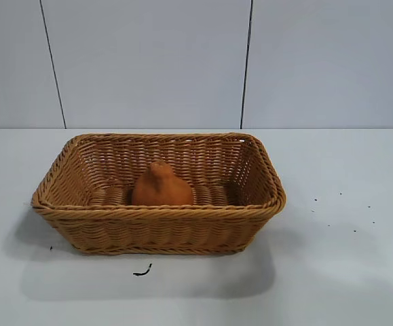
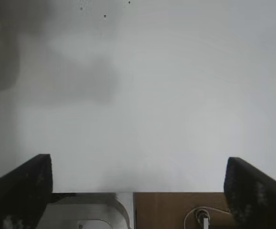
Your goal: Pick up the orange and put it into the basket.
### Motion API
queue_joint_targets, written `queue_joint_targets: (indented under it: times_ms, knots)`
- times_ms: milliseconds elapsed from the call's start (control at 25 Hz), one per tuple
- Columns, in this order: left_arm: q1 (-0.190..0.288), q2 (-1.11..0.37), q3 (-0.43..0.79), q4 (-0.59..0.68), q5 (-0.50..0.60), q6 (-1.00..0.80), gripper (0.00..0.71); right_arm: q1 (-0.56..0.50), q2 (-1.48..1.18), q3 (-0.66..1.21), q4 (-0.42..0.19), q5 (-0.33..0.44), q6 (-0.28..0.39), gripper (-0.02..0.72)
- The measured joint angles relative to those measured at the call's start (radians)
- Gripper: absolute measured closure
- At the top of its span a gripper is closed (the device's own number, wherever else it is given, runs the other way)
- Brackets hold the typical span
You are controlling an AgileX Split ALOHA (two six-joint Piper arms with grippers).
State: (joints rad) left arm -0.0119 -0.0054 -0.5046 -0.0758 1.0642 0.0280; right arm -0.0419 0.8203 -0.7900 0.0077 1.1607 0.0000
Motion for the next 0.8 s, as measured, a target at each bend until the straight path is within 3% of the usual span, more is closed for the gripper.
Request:
queue_joint_targets:
  times_ms: [160, 480, 800]
  knots:
    - [0.000, 0.000, 0.000, 0.000, 0.000, 0.000, 0.014, 0.000, -0.288, 0.139, 0.001, -0.064, -0.006, 0.029]
    - [0.000, 0.000, 0.000, 0.000, 0.000, 0.000, 0.014, 0.000, -0.752, 0.269, 0.001, -0.073, -0.015, 0.029]
    - [0.000, 0.000, 0.000, 0.000, 0.000, 0.000, 0.014, 0.000, -0.825, 0.276, 0.007, -0.090, -0.018, 0.029]
